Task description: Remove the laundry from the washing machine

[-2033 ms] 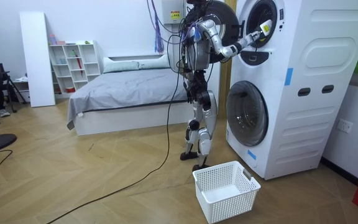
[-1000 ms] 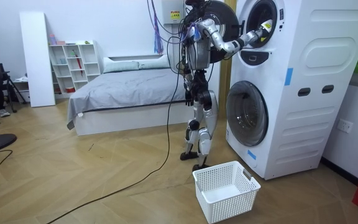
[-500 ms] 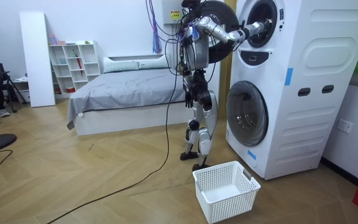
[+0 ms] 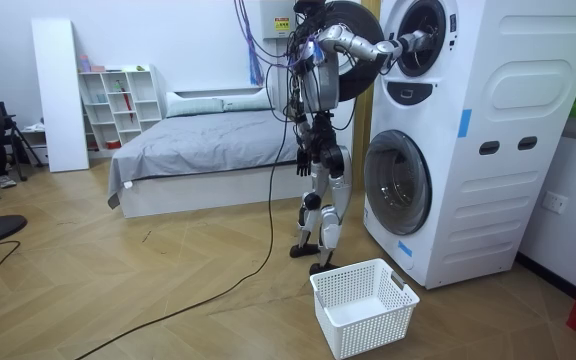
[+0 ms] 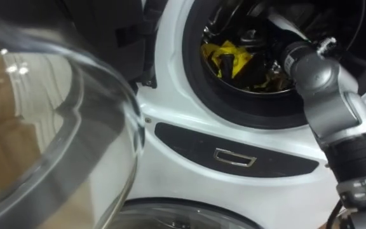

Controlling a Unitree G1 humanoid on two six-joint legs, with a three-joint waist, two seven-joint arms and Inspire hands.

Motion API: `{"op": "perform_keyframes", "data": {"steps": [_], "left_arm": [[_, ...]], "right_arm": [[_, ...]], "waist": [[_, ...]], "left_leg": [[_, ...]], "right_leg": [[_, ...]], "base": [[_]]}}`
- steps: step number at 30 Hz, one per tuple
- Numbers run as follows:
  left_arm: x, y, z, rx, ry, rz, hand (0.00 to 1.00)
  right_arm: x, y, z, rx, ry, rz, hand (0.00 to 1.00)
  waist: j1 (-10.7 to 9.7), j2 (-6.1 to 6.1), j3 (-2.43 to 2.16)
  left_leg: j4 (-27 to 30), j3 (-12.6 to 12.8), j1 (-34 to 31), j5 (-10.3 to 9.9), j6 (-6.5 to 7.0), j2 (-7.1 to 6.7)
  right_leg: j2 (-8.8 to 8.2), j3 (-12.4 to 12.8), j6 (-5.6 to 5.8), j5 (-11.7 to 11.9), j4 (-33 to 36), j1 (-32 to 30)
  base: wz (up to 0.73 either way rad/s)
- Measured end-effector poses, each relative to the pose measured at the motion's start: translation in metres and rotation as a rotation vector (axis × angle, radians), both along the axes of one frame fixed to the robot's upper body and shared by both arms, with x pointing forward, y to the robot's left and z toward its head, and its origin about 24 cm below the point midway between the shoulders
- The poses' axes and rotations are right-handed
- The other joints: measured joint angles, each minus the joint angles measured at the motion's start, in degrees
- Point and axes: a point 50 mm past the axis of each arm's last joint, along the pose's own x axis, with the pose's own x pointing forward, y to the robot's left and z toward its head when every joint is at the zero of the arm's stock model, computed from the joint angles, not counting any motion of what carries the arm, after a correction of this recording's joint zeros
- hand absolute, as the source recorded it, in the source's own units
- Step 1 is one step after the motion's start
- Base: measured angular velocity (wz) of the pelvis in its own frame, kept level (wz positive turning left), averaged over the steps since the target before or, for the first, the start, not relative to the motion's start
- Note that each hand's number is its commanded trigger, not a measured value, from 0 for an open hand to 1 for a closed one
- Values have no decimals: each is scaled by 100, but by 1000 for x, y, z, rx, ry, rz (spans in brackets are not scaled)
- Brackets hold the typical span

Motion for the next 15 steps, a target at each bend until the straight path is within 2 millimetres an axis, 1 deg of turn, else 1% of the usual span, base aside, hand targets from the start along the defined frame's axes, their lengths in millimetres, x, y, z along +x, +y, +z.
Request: {"op": "perform_keyframes", "data": {"steps": [4, 6, 11, 15], "left_arm": [[1, 5, 2, -2, 5, -12, 0], [3, 9, 4, 9, 3, -23, 0], [16, 7, 6, 11, -41, -48, 0], [19, 6, 6, 25, -50, -60, 0]], "right_arm": [[-1, 1, -2, -5, 56, 27, 100], [-2, 2, -8, -28, 87, 40, 100], [-4, 0, -14, -62, 98, 29, 100], [-6, 2, -13, -99, 84, 34, 100]], "waist": [[-8, -7, 9], [-3, -4, 12], [31, -1, 15], [81, 0, 16]], "left_leg": [[-40, -1, 46, 3, -7, 2], [-56, -3, 133, 1, -10, 1], [-65, 12, 196, 2, -11, 0], [-77, 37, 199, 2, -11, 0]], "right_leg": [[8, 11, 0, 0, -16, 45], [17, 18, -2, 1, -97, 162], [13, 21, -3, 2, -88, 212], [13, 28, -3, 2, -89, 198]], "base": [[0], [0], [0], [-3]]}}
